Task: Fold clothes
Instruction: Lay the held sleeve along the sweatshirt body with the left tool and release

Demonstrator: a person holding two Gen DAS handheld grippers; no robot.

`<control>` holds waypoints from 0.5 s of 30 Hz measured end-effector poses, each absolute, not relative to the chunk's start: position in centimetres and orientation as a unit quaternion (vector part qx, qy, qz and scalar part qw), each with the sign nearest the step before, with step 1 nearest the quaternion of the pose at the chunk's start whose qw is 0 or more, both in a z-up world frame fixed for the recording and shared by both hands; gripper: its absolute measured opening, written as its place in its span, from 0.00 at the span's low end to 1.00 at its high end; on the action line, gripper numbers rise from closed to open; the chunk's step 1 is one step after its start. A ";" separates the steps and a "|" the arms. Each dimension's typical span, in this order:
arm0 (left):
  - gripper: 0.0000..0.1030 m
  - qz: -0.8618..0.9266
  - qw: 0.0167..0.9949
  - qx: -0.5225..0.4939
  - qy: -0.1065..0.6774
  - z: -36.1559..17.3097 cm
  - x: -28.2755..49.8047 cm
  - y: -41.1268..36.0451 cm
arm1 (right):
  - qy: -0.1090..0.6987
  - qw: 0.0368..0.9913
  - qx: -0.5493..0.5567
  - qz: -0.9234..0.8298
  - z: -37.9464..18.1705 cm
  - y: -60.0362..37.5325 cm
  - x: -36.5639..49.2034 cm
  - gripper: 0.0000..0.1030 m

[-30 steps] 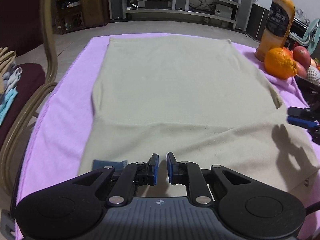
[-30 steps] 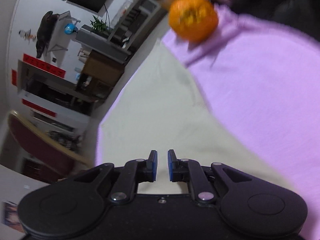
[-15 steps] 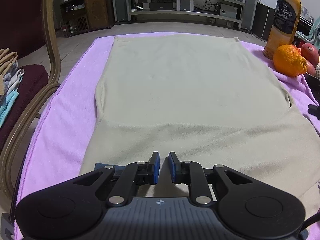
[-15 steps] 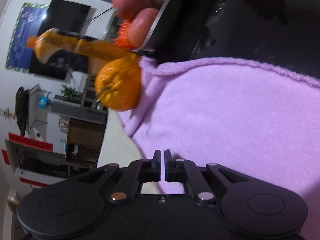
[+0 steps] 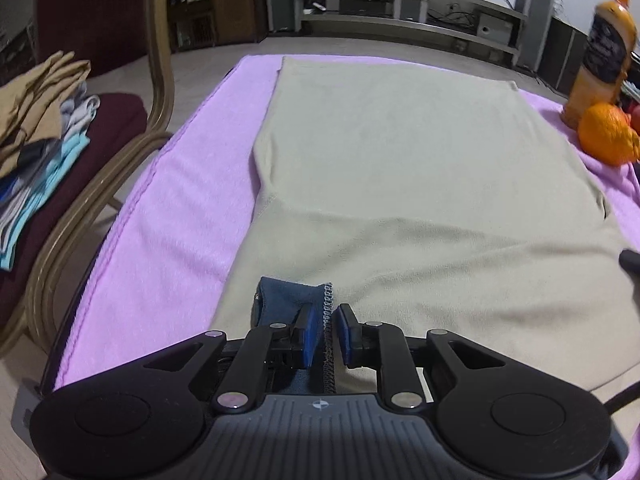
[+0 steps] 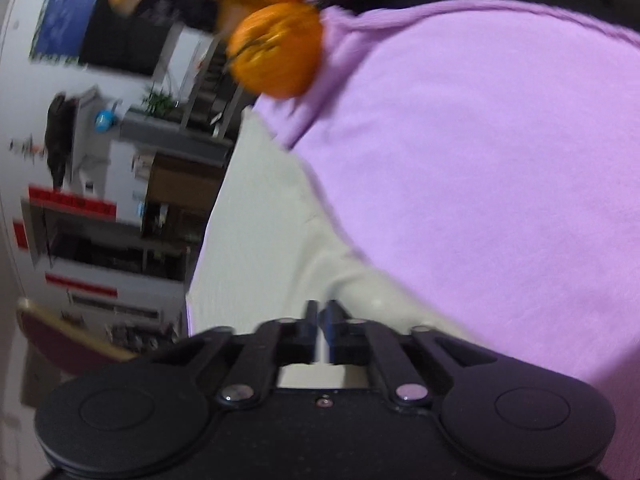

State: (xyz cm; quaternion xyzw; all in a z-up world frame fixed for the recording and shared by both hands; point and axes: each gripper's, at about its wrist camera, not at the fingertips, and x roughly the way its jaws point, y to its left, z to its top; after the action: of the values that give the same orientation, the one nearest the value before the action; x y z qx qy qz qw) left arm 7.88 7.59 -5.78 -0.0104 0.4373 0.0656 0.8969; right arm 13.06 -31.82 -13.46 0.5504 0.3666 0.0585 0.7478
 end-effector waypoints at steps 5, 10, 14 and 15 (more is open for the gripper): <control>0.19 0.061 0.896 -0.015 0.439 -5.6 7.7 7.9 | 0.328 0.756 0.564 -0.058 -12.4 -35.6 10.6 0.05; 0.19 0.061 0.894 -0.033 0.442 -4.3 6.4 8.4 | 0.333 0.774 0.539 -0.019 -8.9 -35.4 8.3 0.10; 0.19 0.051 0.901 -0.023 0.430 -2.8 4.0 8.1 | 0.361 0.787 0.501 0.015 -6.9 -33.7 6.6 0.17; 0.19 0.047 0.903 -0.022 0.427 -2.8 3.6 8.0 | 0.368 0.788 0.493 0.021 -6.7 -33.2 6.2 0.17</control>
State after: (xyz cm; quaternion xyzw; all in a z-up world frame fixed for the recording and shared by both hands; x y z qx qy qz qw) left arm 3.55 8.01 -2.82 -0.0223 0.4274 0.0466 0.9026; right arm 6.21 -33.20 -6.72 0.4934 0.3680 0.0207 0.7879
